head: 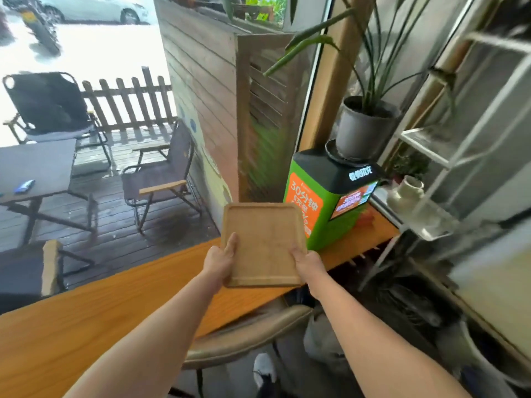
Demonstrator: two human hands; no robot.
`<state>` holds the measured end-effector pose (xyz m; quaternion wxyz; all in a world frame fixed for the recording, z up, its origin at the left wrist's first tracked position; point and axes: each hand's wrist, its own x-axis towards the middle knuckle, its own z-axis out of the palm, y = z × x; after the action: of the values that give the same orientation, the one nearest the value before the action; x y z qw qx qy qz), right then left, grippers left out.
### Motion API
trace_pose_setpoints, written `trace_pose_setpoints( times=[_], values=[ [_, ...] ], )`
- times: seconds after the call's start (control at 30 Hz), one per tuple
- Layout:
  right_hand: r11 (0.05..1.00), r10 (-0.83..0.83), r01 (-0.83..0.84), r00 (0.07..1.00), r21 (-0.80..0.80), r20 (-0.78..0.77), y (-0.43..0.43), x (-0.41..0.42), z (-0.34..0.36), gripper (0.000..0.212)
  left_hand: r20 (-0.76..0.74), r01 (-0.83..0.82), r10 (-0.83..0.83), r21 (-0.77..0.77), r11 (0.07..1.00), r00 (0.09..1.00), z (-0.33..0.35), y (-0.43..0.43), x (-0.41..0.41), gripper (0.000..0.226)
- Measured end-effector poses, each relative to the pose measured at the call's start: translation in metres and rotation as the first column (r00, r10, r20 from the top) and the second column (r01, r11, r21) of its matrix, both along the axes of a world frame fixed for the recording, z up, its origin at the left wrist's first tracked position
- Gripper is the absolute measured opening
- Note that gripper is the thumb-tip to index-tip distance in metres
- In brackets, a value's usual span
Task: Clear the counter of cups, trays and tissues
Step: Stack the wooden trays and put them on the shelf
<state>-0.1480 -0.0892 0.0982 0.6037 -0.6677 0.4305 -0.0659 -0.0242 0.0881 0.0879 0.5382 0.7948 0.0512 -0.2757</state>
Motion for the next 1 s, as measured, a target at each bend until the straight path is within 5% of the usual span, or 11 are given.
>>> trace_pose_setpoints(
  times=[0.63,0.73,1.0],
  values=[
    [0.918,-0.390,0.396,0.909,0.018,-0.144,-0.142,-0.261,0.011,0.077,0.083,0.404,-0.407,0.055,0.913,0.910,0.015,-0.214,-0.195,0.080],
    [0.896,-0.442,0.444,0.883,-0.021,-0.156,-0.182,-0.321,0.013,0.084,-0.016,0.469,-0.469,0.085,0.879,0.883,0.013,-0.265,-0.250,0.080],
    [0.770,-0.621,0.636,0.765,0.053,-0.168,-0.238,-0.457,0.006,0.087,0.048,0.685,-0.701,0.177,0.707,0.711,0.011,-0.362,-0.369,0.079]
  ],
)
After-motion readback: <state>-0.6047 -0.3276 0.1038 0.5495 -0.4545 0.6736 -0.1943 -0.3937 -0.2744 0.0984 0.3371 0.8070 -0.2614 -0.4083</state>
